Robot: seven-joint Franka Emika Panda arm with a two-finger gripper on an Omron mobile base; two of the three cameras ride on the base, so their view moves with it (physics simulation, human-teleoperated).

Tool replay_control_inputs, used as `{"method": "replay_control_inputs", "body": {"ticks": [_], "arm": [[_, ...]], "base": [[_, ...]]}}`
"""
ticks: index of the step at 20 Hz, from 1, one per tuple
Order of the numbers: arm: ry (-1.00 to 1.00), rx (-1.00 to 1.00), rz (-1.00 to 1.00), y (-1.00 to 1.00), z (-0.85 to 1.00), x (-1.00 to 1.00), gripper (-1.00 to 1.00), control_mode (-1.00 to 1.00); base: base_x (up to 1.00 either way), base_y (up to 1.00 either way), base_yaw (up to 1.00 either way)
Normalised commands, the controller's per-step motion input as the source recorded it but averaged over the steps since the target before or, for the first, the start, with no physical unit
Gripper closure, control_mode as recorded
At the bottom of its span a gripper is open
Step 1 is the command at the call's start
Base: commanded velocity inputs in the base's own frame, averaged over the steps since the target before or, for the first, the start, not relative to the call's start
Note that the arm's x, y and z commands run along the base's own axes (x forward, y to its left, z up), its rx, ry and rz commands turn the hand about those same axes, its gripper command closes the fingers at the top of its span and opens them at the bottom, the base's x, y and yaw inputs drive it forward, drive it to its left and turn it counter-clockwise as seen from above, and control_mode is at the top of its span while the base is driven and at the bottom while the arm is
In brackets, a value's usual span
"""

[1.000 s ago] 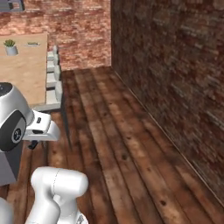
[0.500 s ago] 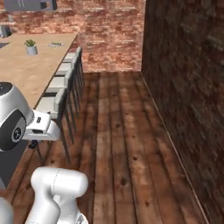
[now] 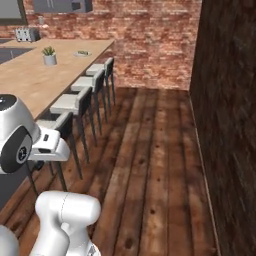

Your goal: Retrieve the butter from the fridge and place it on a plate on the dining table. Then retrieve the butter knife by the fridge and place it near the plate.

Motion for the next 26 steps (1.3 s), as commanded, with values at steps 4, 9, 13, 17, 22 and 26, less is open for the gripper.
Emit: {"method": "replay_control_inputs", "body": {"ticks": [4, 9, 13, 17, 22, 26], "arm": [[0.00, 0.00, 0.00, 0.00, 0.00, 0.00, 1.00, 1.00], [0.00, 0.00, 0.00, 0.00, 0.00, 0.00, 1.00, 1.00], [0.00, 0.00, 0.00, 0.00, 0.00, 0.00, 1.00, 1.00], [0.00, 0.00, 0.00, 0.00, 0.00, 0.00, 1.00, 1.00], [0.00, 0.00, 0.00, 0.00, 0.00, 0.00, 1.00, 1.00], [0.00, 0.00, 0.00, 0.00, 0.00, 0.00, 1.00, 1.00]], "base": [[1.00, -0.52, 0.22], [1.00, -0.67, 0.17], [1.00, -0.96, 0.04], [1.00, -0.66, 0.00], [1.00, -0.27, 0.00], [1.00, -0.03, 0.00]]}}
